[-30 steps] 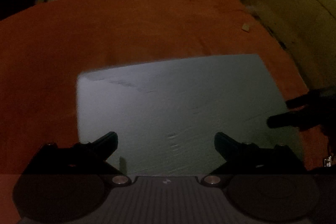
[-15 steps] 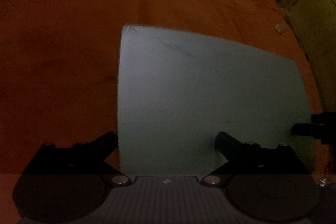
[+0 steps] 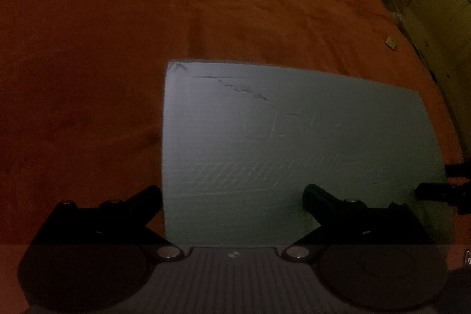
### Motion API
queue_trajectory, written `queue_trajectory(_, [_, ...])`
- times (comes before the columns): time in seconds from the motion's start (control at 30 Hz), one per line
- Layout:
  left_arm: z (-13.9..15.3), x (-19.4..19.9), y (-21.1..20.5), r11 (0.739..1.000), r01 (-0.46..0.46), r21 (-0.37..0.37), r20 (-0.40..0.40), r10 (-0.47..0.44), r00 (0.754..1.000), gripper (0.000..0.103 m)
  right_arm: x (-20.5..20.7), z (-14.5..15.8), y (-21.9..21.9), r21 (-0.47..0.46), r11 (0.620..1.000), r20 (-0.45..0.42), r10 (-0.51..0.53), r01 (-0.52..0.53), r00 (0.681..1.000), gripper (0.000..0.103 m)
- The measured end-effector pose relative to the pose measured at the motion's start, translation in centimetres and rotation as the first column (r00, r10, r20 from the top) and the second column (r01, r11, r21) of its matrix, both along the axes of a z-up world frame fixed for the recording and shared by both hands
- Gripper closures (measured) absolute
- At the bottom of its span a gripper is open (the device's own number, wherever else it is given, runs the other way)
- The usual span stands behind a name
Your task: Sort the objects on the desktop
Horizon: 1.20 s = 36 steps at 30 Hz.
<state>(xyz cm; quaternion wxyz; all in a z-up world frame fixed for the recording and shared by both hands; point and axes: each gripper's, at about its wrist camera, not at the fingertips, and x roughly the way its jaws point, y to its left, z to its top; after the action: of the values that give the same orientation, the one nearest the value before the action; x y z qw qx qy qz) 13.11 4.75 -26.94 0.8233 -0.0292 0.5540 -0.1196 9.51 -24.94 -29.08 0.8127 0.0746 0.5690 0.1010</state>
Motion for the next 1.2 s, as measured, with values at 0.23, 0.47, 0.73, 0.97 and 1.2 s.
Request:
queue_trajectory(0.23, [3.2, -1.0, -1.9, 0.992, 0.065, 0.109, 0.089, -0.075, 0.993, 0.001, 1.3, 1.0, 0.1, -0.030, 0.998, -0.059, -0.050, 0.048, 0.997, 0.000])
queue_trajectory(0.47, [5.4, -2.3, -5.3, 0.995, 0.075, 0.062, 0.075, -0.079, 0.994, 0.001, 0.8, 4.1, 1.5, 0.047, 0.986, -0.021, -0.157, 0.158, 0.987, 0.000])
queue_trajectory(0.73, [5.4, -3.9, -6.1, 1.000, -0.002, 0.016, -0.031, 0.002, 1.000, 0.001, -0.6, 5.7, 4.7, -0.021, 0.988, -0.050, -0.156, 0.155, 0.987, 0.000])
queue_trajectory(0.97, [5.3, -4.0, -6.5, 0.998, 0.007, 0.054, -0.014, -0.006, 1.000, 0.001, -1.0, 6.5, 6.2, -0.088, 0.987, -0.022, -0.139, 0.137, 0.990, 0.000])
queue_trajectory(1.2, [10.6, -5.4, -7.7, 0.989, 0.027, 0.143, 0.122, -0.045, 0.991, 0.001, -2.1, 10.0, 6.8, -0.177, 0.979, 0.038, -0.097, 0.102, 0.995, 0.000])
